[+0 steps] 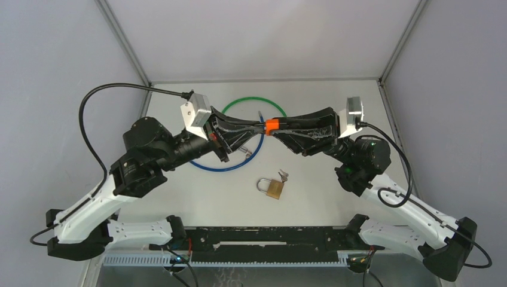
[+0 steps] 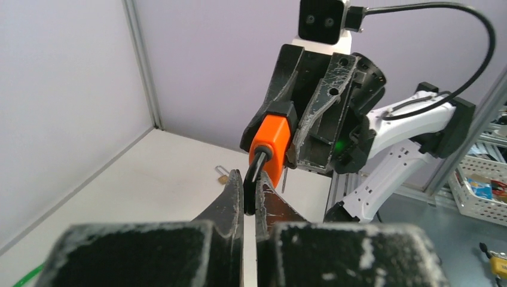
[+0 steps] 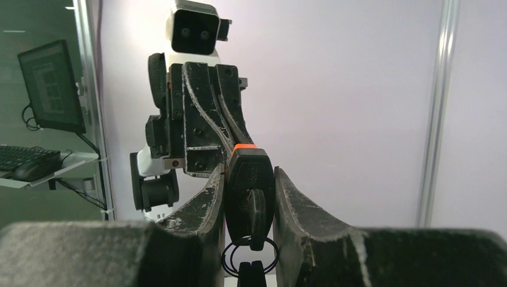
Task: Lock with the key
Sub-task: Lock the lock.
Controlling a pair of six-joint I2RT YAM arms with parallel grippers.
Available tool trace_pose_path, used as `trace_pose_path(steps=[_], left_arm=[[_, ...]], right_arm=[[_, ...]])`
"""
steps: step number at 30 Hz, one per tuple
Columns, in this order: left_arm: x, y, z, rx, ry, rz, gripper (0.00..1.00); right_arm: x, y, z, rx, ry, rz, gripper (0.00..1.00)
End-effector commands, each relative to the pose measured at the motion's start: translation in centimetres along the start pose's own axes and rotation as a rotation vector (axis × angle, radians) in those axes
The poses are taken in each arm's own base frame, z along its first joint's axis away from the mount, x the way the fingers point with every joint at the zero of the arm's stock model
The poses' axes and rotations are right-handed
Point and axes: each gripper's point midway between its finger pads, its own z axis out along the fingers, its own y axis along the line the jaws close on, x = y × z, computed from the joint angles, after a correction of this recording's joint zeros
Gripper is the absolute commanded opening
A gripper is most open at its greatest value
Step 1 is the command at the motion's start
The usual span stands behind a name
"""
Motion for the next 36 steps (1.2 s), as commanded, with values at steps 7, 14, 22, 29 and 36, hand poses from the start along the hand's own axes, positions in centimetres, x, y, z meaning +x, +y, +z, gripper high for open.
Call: trace_pose_path(steps=[7,14,22,29,36], left_arm=[[8.4,-11.0,1.2,0.539,0.358,-0.115,0.00],[8.0,-11.1,2.3,0.514,0.343,-0.084,0.00],[7.6,-7.8,4.6,0.310,0.315,0.004,0.00],[11.9,-9.9,3.1,0.425,0.552,0.025,0.00],[14.2,-9.2,2.9,0.388,0.562,0.030,0.00]], right_arm=[[9.8,-1.7,1.0,-0.070,0.324,0.064,0.00],[10.3,-1.9,1.8,-0.086,0.333,0.053,0.00],[12.3,-2.2,2.4,-0.072,0.348,0.045,0.00],[11.2,-2.0,3.1,-0.102,0.339,-0.009,0.00],[6.8,-1.7,4.5,-0.090,0.247,-0.036,0.00]])
